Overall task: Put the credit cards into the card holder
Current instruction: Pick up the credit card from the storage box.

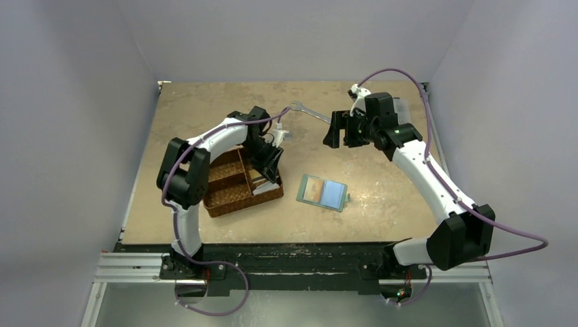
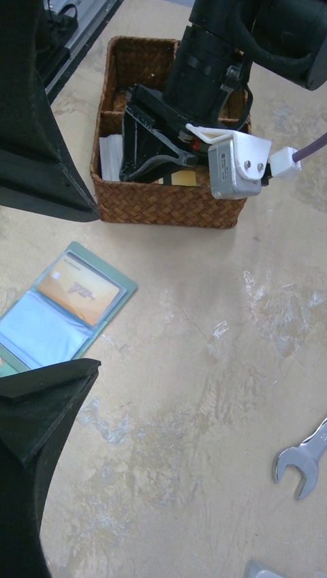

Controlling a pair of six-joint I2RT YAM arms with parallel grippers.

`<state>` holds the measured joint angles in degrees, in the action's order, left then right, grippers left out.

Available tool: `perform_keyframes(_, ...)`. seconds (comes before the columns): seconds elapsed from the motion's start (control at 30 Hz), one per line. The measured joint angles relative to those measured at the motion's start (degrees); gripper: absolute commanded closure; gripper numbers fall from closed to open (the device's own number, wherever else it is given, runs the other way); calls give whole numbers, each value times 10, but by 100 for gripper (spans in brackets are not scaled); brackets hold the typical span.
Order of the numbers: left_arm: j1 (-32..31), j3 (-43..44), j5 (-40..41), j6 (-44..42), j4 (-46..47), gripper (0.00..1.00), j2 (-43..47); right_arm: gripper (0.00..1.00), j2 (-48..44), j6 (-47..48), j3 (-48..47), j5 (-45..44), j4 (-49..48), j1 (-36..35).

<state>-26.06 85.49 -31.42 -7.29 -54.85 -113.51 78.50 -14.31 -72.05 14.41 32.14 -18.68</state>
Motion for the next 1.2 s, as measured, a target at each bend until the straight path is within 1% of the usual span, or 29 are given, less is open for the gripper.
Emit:
perform_keyframes(0.53,0,0,28,2,1,87,17,18,0,0,0,0,0,0)
perform_keyframes(0.8,0,-14,52,19,10,96,45,18,0,0,0,0,0,0)
perform_keyframes(0.93,0,-17,64,28,15,97,59,18,0,0,0,0,0,0)
perform_keyframes(1.1,0,-18,81,38,20,94,75,18,0,0,0,0,0,0)
perform_keyframes(1.2,-5,-18,97,42,22,97,83,18,0,0,0,0,0,0)
